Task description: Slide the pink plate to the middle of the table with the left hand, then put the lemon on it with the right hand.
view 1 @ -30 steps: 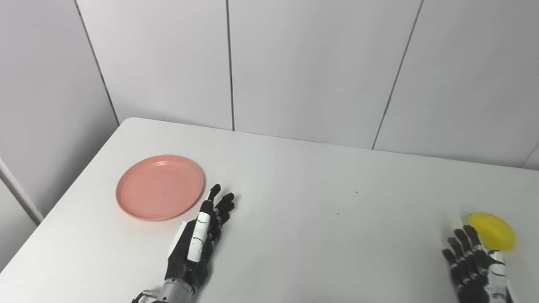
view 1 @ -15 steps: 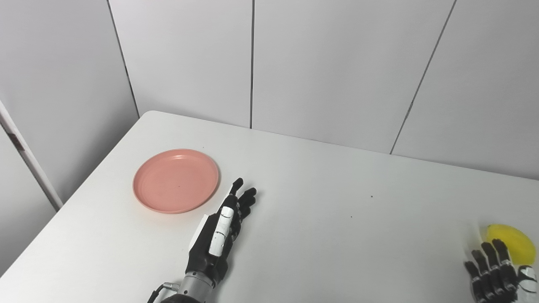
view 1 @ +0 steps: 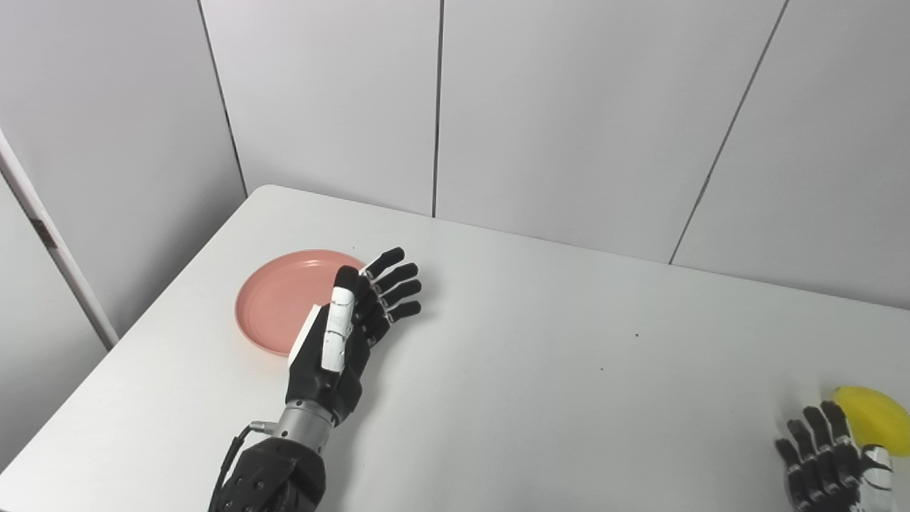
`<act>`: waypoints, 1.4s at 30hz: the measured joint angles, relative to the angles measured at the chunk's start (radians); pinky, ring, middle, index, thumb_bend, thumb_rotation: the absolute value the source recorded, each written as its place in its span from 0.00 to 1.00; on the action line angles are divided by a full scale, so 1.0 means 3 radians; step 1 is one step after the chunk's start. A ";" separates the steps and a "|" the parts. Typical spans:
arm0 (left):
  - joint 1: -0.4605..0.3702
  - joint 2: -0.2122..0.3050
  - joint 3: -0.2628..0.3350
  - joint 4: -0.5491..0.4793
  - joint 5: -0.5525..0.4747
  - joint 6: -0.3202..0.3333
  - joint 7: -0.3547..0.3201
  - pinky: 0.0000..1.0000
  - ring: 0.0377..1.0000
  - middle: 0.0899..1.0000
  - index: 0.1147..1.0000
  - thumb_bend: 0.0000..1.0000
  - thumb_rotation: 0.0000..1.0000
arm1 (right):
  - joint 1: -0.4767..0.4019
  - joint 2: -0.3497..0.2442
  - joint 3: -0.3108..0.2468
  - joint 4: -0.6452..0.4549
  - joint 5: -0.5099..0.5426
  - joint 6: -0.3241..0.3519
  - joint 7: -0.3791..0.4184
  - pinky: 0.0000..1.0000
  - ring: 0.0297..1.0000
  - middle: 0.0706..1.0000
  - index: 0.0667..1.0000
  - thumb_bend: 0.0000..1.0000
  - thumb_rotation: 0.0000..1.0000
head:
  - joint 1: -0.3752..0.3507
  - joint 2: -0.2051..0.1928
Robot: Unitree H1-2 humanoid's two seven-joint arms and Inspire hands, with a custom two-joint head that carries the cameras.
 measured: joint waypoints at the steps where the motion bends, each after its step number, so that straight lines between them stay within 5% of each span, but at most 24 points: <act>1: -0.0063 0.0036 0.0011 0.0006 -0.0018 0.0009 -0.0019 0.68 0.73 0.71 0.66 0.89 0.94 | -0.0004 0.0002 0.0001 0.0014 -0.0002 0.0000 0.0002 1.00 1.00 1.00 1.00 0.65 1.00 | 0.0000 0.0000; 7: -0.0380 0.0334 0.0067 0.0139 0.0070 -0.0029 -0.0107 0.63 0.69 0.68 0.68 0.91 0.95 | -0.0045 0.0002 0.0004 0.0063 -0.0026 -0.0009 0.0058 1.00 1.00 1.00 1.00 0.65 1.00 | 0.0026 -0.0041; 14: -0.0631 0.0701 0.0358 0.0689 0.0082 -0.0480 -0.0285 0.67 0.72 0.71 0.74 0.93 0.94 | -0.0046 0.0014 0.0004 0.0063 -0.0030 -0.0010 0.0067 1.00 1.00 0.99 1.00 0.63 1.00 | 0.0010 -0.0051; 18: -0.0716 0.0899 0.0511 0.0930 0.0057 -0.0555 -0.0322 0.69 0.74 0.73 0.76 0.93 0.96 | -0.0044 0.0012 -0.0002 0.0074 -0.0029 -0.0015 0.0105 1.00 1.00 0.99 1.00 0.62 1.00 | 0.0031 -0.0056; 26: -0.1042 0.1017 0.0606 0.1019 -0.0060 -0.0575 -0.0377 0.68 0.76 0.74 0.78 0.92 0.92 | -0.0076 0.0013 -0.0012 0.0101 -0.0010 -0.0019 0.0135 1.00 1.00 1.00 1.00 0.64 1.00 | 0.0056 -0.0082; 42: -0.1367 0.1378 0.1106 0.2391 -0.0399 -0.0981 -0.0608 0.71 0.77 0.74 0.85 0.95 0.93 | -0.0106 -0.0029 -0.0056 0.0167 0.0048 -0.0019 0.0223 1.00 1.00 0.97 1.00 0.67 1.00 | 0.0087 -0.0061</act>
